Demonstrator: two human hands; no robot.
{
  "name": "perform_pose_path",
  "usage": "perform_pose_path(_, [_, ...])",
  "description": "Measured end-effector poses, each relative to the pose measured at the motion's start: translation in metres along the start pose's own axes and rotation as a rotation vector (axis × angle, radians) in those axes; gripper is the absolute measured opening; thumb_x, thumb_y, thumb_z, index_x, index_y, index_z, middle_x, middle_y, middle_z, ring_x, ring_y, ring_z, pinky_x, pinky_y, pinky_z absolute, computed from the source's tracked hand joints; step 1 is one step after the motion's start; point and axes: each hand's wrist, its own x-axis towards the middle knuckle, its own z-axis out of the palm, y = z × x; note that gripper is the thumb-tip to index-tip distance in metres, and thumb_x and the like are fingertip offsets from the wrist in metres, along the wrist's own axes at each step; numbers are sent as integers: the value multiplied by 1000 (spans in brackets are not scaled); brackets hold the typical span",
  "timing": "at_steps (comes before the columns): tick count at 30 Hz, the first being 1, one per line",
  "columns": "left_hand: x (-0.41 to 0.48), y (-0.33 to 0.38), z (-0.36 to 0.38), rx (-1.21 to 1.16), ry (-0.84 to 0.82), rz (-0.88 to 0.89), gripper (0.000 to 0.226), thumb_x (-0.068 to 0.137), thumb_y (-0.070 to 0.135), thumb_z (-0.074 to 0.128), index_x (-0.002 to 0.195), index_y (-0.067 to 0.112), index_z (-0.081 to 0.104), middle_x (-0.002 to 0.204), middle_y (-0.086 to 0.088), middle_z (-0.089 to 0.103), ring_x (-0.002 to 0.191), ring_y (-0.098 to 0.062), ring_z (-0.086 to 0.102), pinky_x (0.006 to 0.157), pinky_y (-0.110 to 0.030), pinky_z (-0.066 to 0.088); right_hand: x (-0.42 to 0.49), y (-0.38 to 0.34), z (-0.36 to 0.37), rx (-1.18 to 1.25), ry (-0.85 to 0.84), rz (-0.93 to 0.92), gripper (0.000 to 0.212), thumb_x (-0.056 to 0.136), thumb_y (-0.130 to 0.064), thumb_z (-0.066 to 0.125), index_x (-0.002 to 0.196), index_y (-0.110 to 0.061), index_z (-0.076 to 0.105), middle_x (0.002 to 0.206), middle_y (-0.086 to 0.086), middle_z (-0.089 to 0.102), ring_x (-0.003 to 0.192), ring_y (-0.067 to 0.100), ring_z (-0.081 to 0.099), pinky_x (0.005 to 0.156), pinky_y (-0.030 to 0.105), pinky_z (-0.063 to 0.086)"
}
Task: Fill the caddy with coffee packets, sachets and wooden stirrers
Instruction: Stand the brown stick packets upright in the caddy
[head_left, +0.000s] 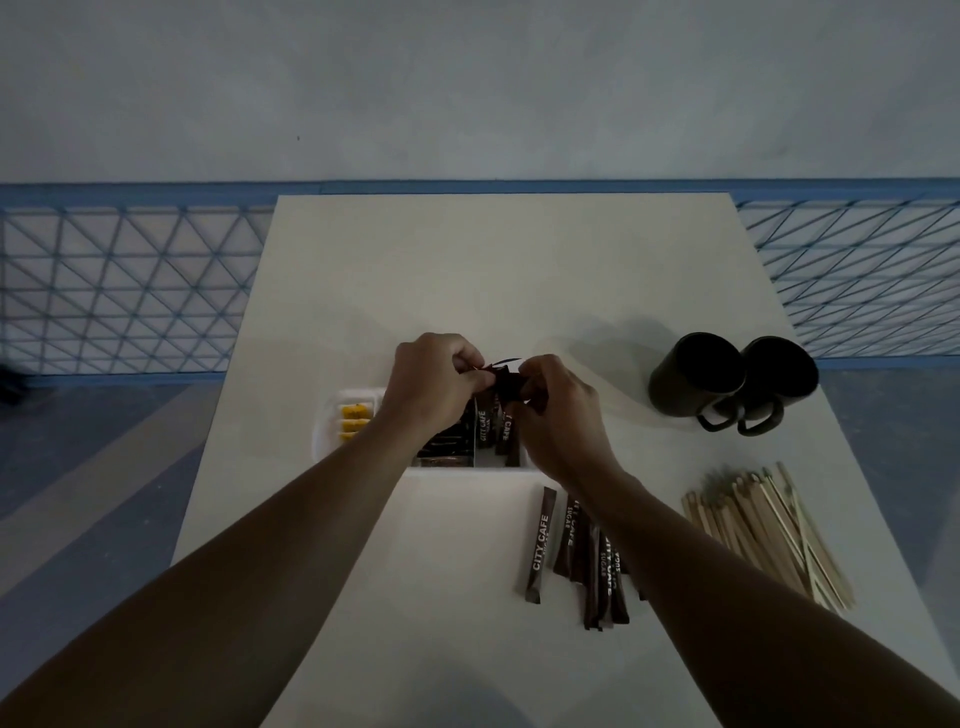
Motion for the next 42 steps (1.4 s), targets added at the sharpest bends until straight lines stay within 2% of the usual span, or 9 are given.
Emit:
perform_pose_path(3, [-4,0,-4,35,61,16,19,79,26,81,94,15,74,83,2,71,73,-6,63,64,-8,42,-3,1,-4,-26,13,-25,31,84,-6,70,113,-11,61,90,0,65,74,3,57,60,5,41])
perform_pose_path(8, [-14,10,-15,31,151,105,20,81,27,79,95,15,72,78,10,66,67,5,58,61,-6,39,-12,0,-15,-27,43,-28,30,84,-7,71,112,-12,63,91,-1,65,75,6,58,64,11,44])
perform_pose_path(11, [-24,22,-19,15,147,136,13,82,28,78,88,18,72,75,10,67,65,3,60,61,-8,42,-21,0,-23,-45,54,-5,26,87,-12,72,111,-15,64,93,-3,66,74,0,59,62,5,42])
perform_pose_path(19, [-73,45,14,51,-338,149,13,88,25,72,82,14,71,66,-2,73,57,-12,70,63,-26,59,-61,27,-46,-155,125,67,13,88,-18,72,99,-13,71,89,-1,69,76,11,61,65,18,45])
perform_pose_path(26, [-98,21,70,251,-501,8,18,87,26,69,77,11,70,67,3,65,65,-10,63,60,-25,45,-98,63,-61,-301,26,315,18,90,-27,68,101,-12,66,95,5,68,79,16,62,63,25,50])
perform_pose_path(29, [-104,3,93,327,-481,-65,21,84,30,71,77,12,63,77,-1,64,76,-19,62,57,-25,40,-108,74,-61,-344,-54,423,46,87,-43,70,119,-10,63,109,7,67,84,16,63,64,27,53])
perform_pose_path(31, [-108,-5,108,357,-405,-102,25,84,34,71,93,11,63,93,-5,66,89,-24,63,65,-27,44,-115,75,-60,-322,-78,483,53,86,-46,71,122,-9,59,108,7,65,79,14,63,59,26,51])
perform_pose_path(38, [-116,-2,140,266,-165,-184,58,80,44,76,119,8,50,116,-10,51,109,-31,54,87,-41,49,-125,68,-59,-312,-150,471,29,84,-35,76,88,-15,57,76,-1,58,58,5,47,43,16,29])
perform_pose_path(42, [-118,-4,148,293,-163,-174,49,83,29,75,120,10,48,117,-11,50,111,-32,52,88,-40,46,-123,73,-55,-328,-167,486,21,83,-29,73,82,-15,58,75,1,59,58,9,50,43,19,31])
